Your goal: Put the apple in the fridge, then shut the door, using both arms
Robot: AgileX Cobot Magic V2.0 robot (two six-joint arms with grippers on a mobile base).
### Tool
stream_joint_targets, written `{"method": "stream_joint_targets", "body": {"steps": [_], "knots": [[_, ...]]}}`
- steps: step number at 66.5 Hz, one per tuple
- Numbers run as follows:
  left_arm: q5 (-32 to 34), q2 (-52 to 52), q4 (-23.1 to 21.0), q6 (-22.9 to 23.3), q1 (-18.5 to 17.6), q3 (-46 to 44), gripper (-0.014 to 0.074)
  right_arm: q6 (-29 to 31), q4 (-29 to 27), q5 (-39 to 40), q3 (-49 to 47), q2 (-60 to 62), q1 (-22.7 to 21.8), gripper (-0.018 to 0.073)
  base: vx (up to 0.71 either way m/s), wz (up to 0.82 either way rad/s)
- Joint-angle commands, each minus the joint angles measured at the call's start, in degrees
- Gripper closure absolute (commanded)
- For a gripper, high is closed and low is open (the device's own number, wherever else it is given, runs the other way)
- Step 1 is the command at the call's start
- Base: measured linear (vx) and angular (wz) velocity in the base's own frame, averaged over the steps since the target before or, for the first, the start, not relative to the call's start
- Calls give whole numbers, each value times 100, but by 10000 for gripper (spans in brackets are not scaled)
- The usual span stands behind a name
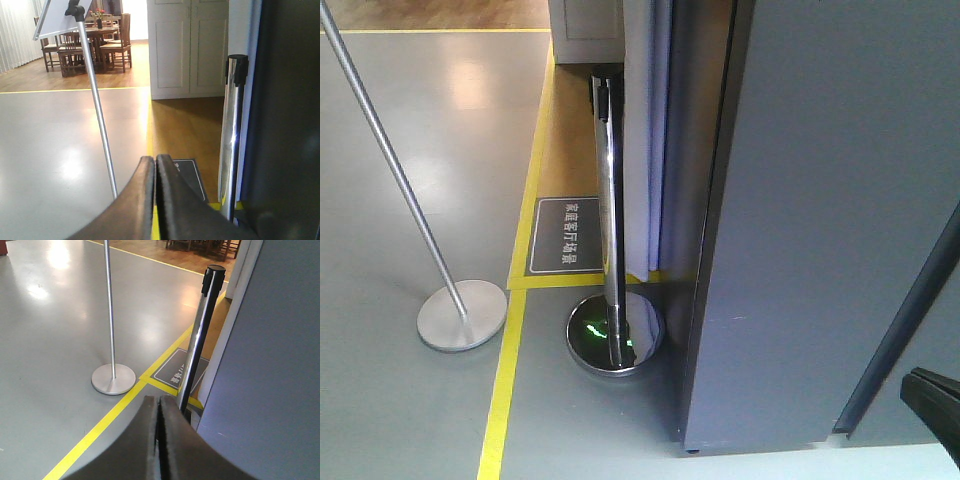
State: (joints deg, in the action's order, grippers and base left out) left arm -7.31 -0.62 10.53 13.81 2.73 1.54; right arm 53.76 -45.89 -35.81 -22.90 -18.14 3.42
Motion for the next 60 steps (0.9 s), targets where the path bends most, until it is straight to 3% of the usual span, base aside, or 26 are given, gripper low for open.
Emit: {"method": "stream_joint_targets", "body": {"steps": [1,60], "knots": [[389,-101,4,43,1,93,604,5,-178,281,-140,-38,5,562,0,0],[281,-96,4,38,-1,87,604,6,-178,276,-140,-38,5,562,0,0]]}}
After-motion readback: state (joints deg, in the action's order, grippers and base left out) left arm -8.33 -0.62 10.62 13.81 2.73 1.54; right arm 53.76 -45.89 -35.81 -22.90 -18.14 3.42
